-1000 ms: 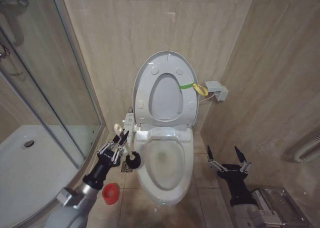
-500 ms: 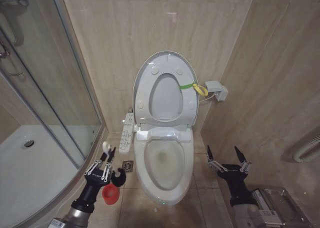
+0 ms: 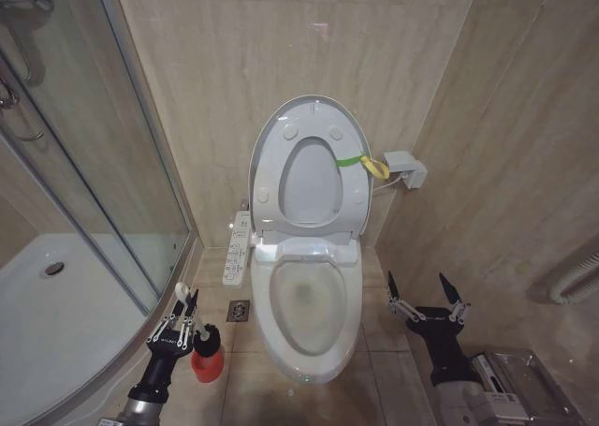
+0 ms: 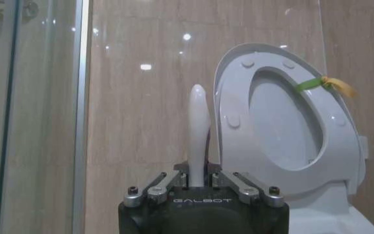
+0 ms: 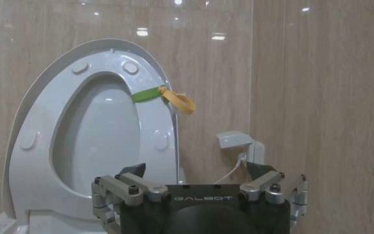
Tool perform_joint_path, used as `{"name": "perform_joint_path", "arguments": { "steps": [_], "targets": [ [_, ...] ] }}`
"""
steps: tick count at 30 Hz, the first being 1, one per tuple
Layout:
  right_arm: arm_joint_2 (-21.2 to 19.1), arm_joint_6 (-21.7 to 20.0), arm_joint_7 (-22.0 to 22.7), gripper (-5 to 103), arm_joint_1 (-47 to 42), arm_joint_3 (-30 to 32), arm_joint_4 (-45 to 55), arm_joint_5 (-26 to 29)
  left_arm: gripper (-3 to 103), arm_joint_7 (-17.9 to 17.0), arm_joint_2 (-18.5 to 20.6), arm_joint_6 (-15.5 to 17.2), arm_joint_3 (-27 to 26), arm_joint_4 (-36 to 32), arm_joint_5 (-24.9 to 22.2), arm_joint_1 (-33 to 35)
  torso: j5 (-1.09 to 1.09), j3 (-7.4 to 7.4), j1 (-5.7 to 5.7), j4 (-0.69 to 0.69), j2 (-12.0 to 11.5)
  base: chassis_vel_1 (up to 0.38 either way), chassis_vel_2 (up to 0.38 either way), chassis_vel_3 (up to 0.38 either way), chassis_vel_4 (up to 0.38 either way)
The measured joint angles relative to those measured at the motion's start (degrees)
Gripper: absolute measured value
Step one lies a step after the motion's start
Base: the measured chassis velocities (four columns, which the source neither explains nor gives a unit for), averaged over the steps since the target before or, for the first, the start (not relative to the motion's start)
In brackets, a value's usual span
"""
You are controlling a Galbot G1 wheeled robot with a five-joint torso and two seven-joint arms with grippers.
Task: Open the toilet lid, clean the toilet bowl with a toilet brush, close the toilet lid, and flush.
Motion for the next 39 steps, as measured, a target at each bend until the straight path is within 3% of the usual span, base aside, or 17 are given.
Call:
{"name": "perform_joint_path", "arguments": {
  "steps": [7, 11, 16, 25, 39],
  "targets": [
    [0.0, 0.0, 0.0, 100, 0.0, 0.0, 0.0, 0.0, 16, 2.46, -0.48, -4.52, 0.83, 8.12, -1.7, -3.48, 0.0, 0.0, 0.0, 0.01, 0.0, 0.0, 0.0, 0.0, 0.0],
    [0.0, 0.0, 0.0, 100, 0.0, 0.0, 0.0, 0.0, 16, 6.26, -0.6, -8.86, 1.94, 16.7, -2.66, -8.32, 0.0, 0.0, 0.0, 0.0, 0.0, 0.0, 0.0, 0.0, 0.0],
    [0.0, 0.0, 0.0, 100, 0.0, 0.0, 0.0, 0.0, 16, 9.58, -0.21, -11.92, 3.82, 23.62, -3.3, -12.87, 0.0, 0.0, 0.0, -0.01, 0.0, 0.0, 0.0, 0.0, 0.0],
    [0.0, 0.0, 0.0, 100, 0.0, 0.0, 0.0, 0.0, 16, 11.34, 0.72, -13.22, 5.03, 32.7, -4.81, -16.25, 0.0, 0.0, 0.0, 0.01, 0.0, 0.0, 0.0, 0.0, 0.0],
    [0.0, 0.0, 0.0, 100, 0.0, 0.0, 0.0, 0.0, 16, 13.17, 1.76, -13.3, 5.09, 39.28, -4.6, -19.07, 0.0, 0.0, 0.0, 0.01, 0.0, 0.0, 0.0, 0.0, 0.0]
  ]
}}
